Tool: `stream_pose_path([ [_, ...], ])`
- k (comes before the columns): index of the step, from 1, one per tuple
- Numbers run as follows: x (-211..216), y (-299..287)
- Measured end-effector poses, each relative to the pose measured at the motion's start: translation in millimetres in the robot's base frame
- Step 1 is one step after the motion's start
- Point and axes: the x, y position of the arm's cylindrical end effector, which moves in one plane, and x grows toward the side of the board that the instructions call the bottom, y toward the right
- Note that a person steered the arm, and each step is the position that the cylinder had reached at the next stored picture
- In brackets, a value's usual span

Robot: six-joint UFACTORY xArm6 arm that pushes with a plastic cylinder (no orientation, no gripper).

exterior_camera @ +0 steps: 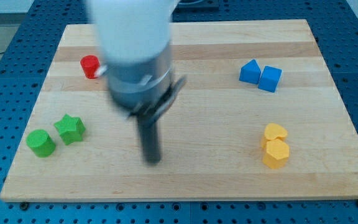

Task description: Push the green star bottom left to the red star

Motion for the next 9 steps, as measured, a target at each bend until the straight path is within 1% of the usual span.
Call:
stream_pose_path([
  [1,19.3,-86.2],
  [2,0.6,-158.3],
  [3,-45.4,-184.0],
  [4,-62.5,-153.6],
  [5,-69.9,-110.7],
  [6,-125.7,-112.1],
  [7,-172.5,-95.2],
  [8,-167.9,-71.8],
  [9,-117.8,-65.2],
])
